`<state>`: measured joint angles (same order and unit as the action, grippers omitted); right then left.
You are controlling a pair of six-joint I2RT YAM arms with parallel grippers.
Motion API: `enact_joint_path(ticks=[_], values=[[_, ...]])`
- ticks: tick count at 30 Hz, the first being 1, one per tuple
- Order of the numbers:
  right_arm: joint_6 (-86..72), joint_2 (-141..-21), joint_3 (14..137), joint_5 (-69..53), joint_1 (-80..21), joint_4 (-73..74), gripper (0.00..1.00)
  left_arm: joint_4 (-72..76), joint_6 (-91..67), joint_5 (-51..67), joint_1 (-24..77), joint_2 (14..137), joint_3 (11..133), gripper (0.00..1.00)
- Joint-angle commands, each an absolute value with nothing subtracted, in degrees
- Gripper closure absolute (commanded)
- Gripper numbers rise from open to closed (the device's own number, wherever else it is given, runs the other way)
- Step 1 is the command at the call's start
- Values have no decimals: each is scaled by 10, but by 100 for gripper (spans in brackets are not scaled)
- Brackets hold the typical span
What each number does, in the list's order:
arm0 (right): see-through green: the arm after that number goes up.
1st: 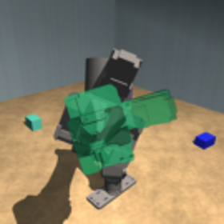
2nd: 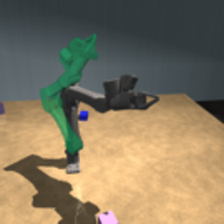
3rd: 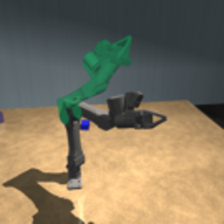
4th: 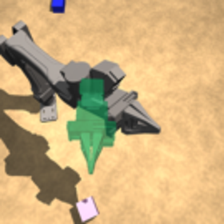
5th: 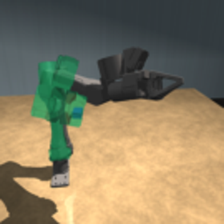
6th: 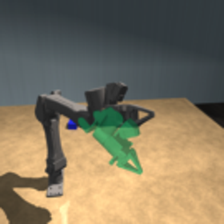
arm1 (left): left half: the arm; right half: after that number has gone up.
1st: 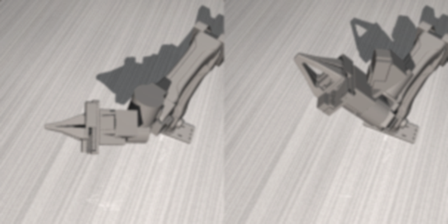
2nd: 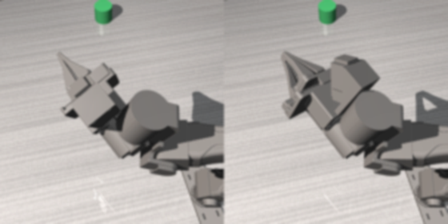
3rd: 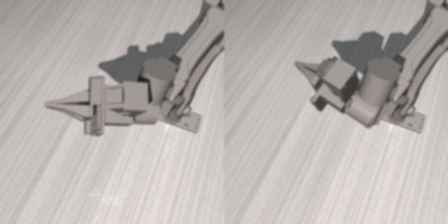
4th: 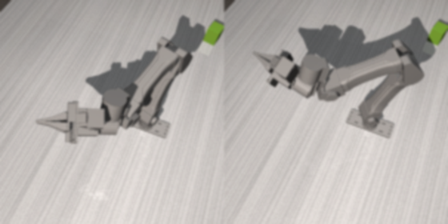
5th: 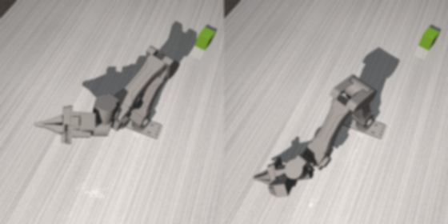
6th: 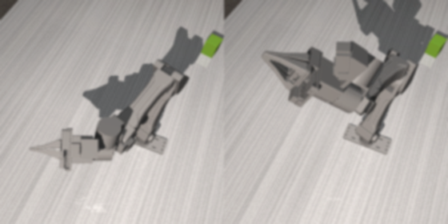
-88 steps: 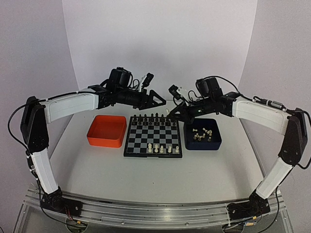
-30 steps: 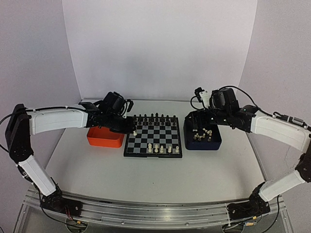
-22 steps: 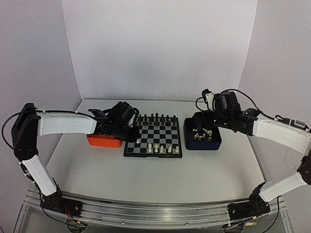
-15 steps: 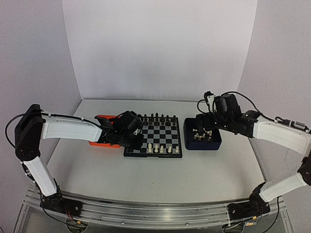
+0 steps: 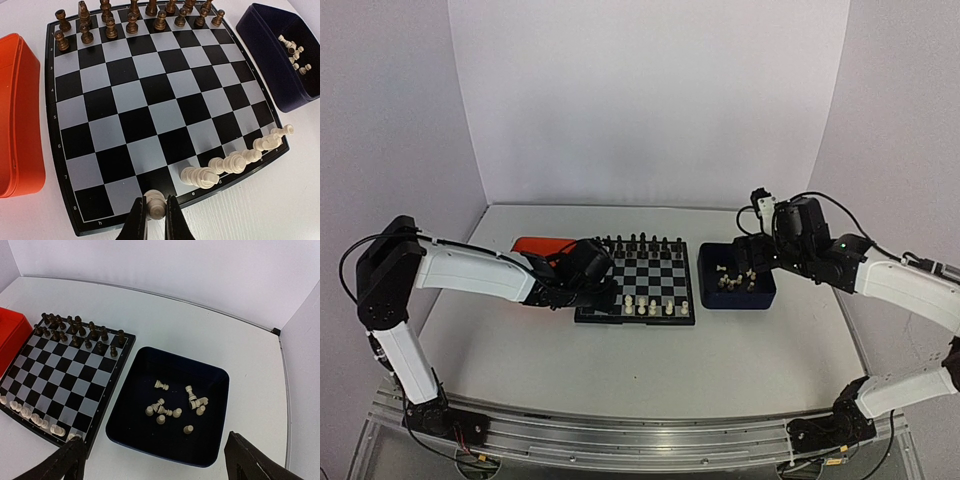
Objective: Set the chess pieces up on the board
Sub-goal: Place the chess piece on the chessboard.
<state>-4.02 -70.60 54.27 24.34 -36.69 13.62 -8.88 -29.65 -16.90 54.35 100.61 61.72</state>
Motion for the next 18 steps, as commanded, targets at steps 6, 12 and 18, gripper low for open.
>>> enact_joint_path(ticks=[6, 12, 18], values=[[-24, -671, 528, 268, -369, 133, 6, -57, -291, -172, 545, 1039, 647, 100], [-16, -669, 528, 275, -369, 134, 6, -48, -295, -169, 545, 1049, 649, 100], [-10, -664, 527, 276, -369, 134, 6, -44, -296, -170, 545, 1059, 653, 100]])
